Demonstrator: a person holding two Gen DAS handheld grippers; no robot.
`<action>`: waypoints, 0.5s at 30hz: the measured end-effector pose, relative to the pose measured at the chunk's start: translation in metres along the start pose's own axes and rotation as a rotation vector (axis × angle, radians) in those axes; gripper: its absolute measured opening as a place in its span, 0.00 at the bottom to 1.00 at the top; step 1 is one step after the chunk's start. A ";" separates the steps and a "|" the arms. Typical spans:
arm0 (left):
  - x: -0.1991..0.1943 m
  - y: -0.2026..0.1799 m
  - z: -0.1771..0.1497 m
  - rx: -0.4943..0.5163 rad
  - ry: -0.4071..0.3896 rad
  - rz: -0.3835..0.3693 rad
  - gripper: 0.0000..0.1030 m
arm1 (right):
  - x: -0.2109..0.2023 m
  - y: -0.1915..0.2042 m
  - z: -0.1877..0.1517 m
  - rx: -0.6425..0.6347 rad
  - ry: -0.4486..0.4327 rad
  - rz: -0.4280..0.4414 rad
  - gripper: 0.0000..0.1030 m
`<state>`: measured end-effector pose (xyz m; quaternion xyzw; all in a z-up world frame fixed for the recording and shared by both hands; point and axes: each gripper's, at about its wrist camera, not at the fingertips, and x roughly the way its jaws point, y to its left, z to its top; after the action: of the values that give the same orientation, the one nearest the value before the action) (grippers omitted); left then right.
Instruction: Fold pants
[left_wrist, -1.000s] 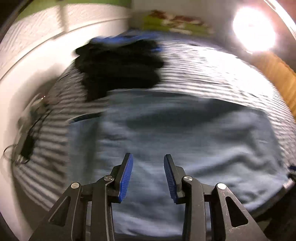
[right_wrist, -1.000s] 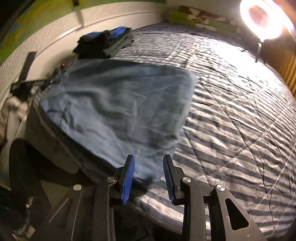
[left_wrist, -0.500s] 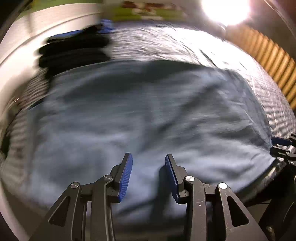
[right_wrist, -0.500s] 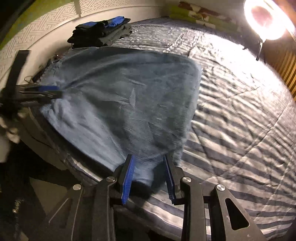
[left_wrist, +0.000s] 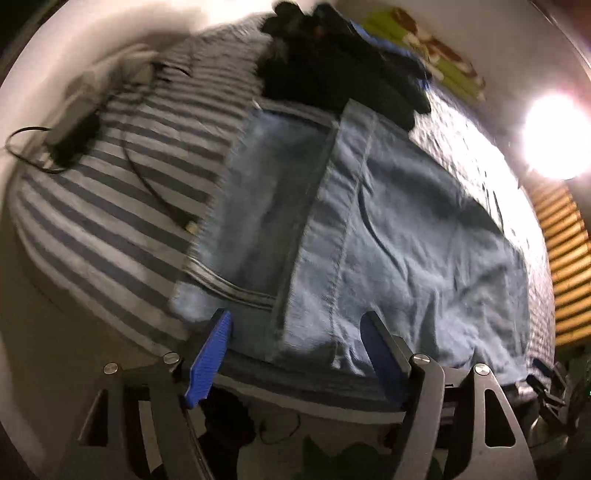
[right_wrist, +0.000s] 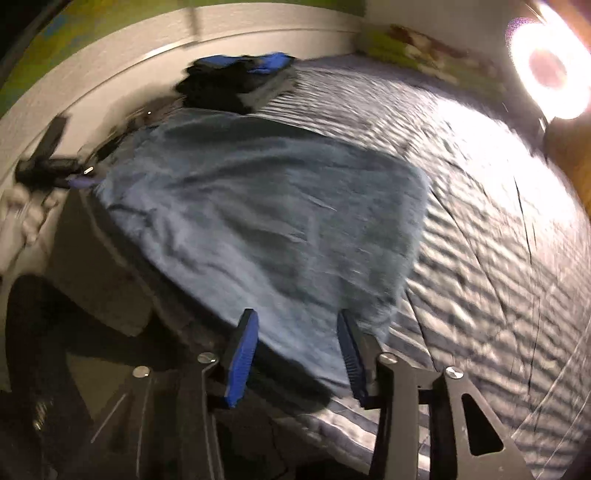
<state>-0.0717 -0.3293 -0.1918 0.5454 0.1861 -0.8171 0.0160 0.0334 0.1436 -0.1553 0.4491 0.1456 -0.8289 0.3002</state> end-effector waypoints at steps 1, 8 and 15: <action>0.004 -0.002 0.000 0.012 0.019 0.010 0.73 | -0.002 0.007 0.000 -0.033 -0.010 -0.004 0.43; 0.011 -0.003 -0.005 0.018 0.052 0.025 0.39 | 0.015 0.037 -0.011 -0.242 0.009 -0.078 0.54; -0.006 -0.017 0.001 0.056 0.026 0.045 0.18 | 0.034 0.031 -0.024 -0.273 0.062 -0.182 0.53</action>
<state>-0.0739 -0.3153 -0.1809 0.5604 0.1512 -0.8141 0.0167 0.0543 0.1196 -0.1966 0.4143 0.3061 -0.8109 0.2777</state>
